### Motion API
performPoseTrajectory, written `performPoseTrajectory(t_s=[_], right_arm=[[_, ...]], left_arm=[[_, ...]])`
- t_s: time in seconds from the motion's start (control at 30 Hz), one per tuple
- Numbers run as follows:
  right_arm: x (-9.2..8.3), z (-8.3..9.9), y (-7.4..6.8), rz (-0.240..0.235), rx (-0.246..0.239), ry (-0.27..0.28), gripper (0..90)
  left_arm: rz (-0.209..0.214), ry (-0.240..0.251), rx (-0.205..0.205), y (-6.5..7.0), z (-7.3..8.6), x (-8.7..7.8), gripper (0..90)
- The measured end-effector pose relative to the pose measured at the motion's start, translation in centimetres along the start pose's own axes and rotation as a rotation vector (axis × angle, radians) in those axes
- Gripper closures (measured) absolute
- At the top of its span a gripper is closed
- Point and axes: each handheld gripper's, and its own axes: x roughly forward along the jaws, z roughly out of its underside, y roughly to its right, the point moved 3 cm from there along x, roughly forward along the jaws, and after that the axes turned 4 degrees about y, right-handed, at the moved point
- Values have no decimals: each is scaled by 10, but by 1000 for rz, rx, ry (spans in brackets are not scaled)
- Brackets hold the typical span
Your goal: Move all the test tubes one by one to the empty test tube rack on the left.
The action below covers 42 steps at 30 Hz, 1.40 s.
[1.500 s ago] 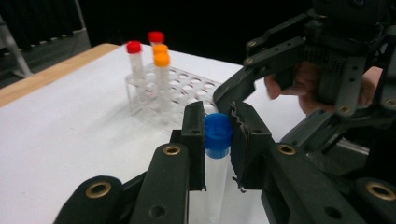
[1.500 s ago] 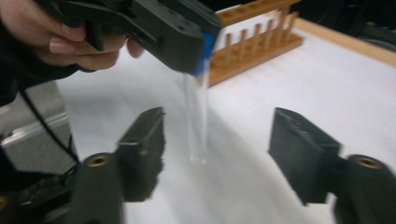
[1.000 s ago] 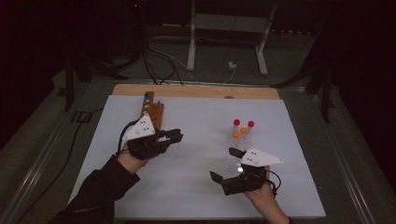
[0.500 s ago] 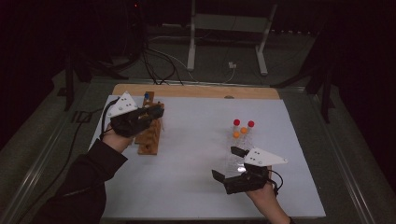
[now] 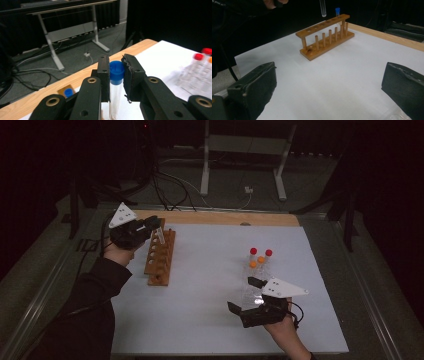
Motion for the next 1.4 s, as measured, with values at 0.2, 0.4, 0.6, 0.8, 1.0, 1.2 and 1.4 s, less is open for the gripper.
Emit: performPoseTrajectory(t_s=[0.2,0.4,0.6,0.8,1.0,1.2,1.4], right_arm=[[0,0,1,-3,0,-2,0],[0,1,1,-9,4,-4,0],[0,2,4,-18,18,-2,0],[-3,1,4,-18,18,5,0],[-3,2,6,-13,24,2,0],[-3,3,6,-16,26,3,0],[-3,3,7,-18,29,3,0]], left_arm=[[-61,-11,-7,-16,5,14,779],[-124,-17,-25,-28,13,28,779],[-166,-16,-54,-39,23,39,778],[-177,-33,-88,-41,38,48,778],[-182,-84,-95,-39,53,55,778],[-184,-125,-95,-39,66,61,777],[-189,-163,-82,-38,71,66,777]])
